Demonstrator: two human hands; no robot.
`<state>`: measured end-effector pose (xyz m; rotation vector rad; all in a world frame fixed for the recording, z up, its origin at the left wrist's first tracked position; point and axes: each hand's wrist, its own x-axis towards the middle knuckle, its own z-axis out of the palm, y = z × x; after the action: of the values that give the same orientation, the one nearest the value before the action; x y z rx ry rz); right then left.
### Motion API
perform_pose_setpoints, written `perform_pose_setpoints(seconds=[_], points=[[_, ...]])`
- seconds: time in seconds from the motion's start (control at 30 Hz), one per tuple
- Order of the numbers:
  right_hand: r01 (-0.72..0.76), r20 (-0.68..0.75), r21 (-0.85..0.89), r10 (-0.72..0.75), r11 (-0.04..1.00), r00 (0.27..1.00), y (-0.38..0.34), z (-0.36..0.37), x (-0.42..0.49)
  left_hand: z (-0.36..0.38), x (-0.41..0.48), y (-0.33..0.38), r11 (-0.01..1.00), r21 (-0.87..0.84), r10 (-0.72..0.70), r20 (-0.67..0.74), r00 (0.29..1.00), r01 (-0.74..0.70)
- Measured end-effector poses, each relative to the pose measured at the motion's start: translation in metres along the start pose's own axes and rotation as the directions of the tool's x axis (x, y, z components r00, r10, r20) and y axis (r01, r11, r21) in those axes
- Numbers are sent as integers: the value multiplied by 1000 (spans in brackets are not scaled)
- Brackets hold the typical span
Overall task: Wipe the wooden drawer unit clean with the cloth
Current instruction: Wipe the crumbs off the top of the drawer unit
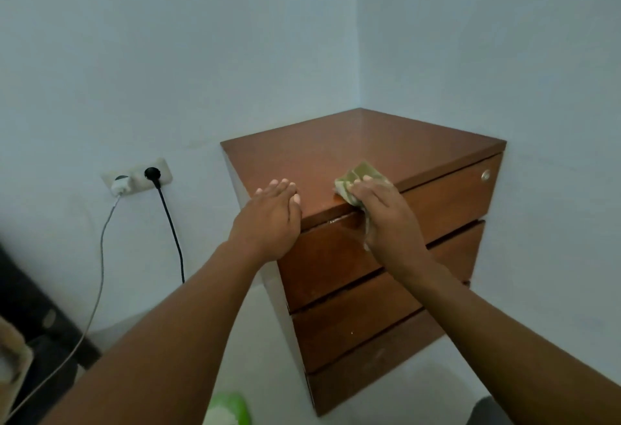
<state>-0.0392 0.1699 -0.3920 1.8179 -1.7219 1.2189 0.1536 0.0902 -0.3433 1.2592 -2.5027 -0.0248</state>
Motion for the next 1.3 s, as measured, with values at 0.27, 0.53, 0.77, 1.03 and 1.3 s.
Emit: perform_pose_setpoints(seconds=[0.27,0.53,0.77,1.03,1.3], points=[[37,-143,-4,-37,999,989,-6,-16,-8,0,3,-2,1000,5,20,0,1000,-20],[36,96,-96,-27,995,995,-24,0,-12,3,2,-6,999,-21,29,-23,999,-30],[-163,129,-72,172,984,977,-27,-61,55,4,3,-9,998,-23,50,-20,999,-50],[-366,470,-185,409,912,782,15,-20,140,4,4,-11,998,-9,55,10,998,-55],[-34,503,-47,53,998,862,-4,-9,77,7,2,-11,997,-72,19,3,1000,-19]])
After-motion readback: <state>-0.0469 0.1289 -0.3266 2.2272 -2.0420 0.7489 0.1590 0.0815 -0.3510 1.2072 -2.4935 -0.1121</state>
